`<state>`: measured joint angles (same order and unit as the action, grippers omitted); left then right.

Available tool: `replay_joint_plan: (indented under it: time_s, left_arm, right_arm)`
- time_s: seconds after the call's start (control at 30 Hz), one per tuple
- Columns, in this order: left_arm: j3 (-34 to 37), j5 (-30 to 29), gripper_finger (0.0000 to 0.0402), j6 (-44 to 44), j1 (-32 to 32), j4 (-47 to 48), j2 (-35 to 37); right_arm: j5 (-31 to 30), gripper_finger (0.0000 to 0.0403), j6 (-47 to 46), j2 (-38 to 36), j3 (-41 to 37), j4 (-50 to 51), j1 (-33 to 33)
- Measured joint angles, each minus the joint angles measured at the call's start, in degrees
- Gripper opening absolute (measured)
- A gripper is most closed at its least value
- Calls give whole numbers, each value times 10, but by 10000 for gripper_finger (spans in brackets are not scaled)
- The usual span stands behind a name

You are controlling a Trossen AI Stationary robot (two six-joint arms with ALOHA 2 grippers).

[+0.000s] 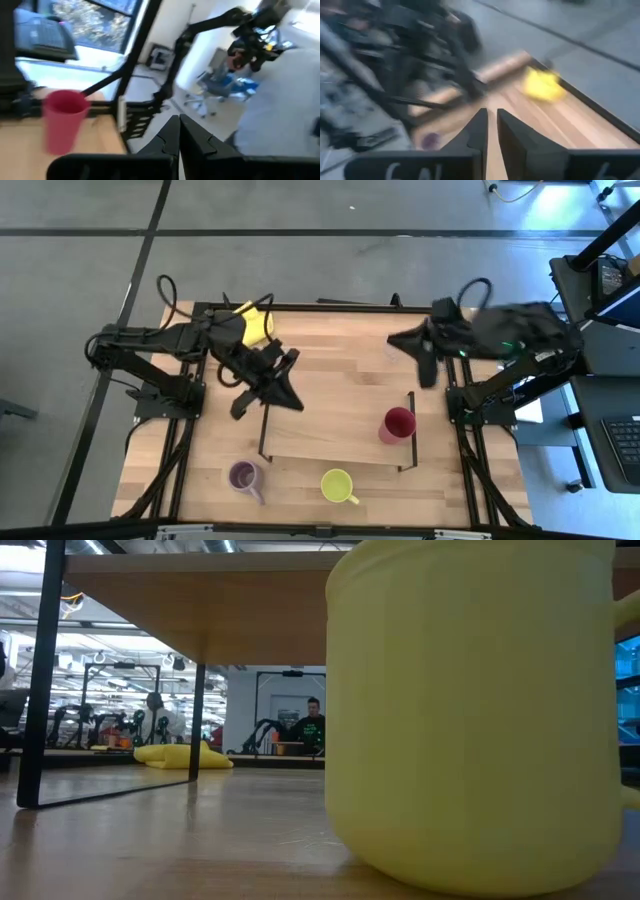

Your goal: Stack small to large cups/mugs on shelf

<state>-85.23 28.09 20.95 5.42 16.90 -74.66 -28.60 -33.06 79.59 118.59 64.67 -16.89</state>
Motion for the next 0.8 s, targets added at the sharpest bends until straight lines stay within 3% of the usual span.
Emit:
replay_joint_plan:
  time_s: [0.13,0.27,0.43,0.6,0.8]
  left_arm:
    - [0,5,3,-36,-20,38,2]
    - [0,66,1,-80,-62,91,2]
    - [0,216,3,-134,-142,104,2]
    - [0,332,2,-165,-230,111,2]
    - [25,369,1,-166,-292,109,3]
  right_arm:
    - [9,44,-65,0,-22,157,97]
    - [55,44,-88,-1,-57,255,220]
    - [166,44,-79,-10,-147,214,350]
    - [225,44,-57,-7,-269,130,454]
    - [268,54,-39,-8,-347,120,558]
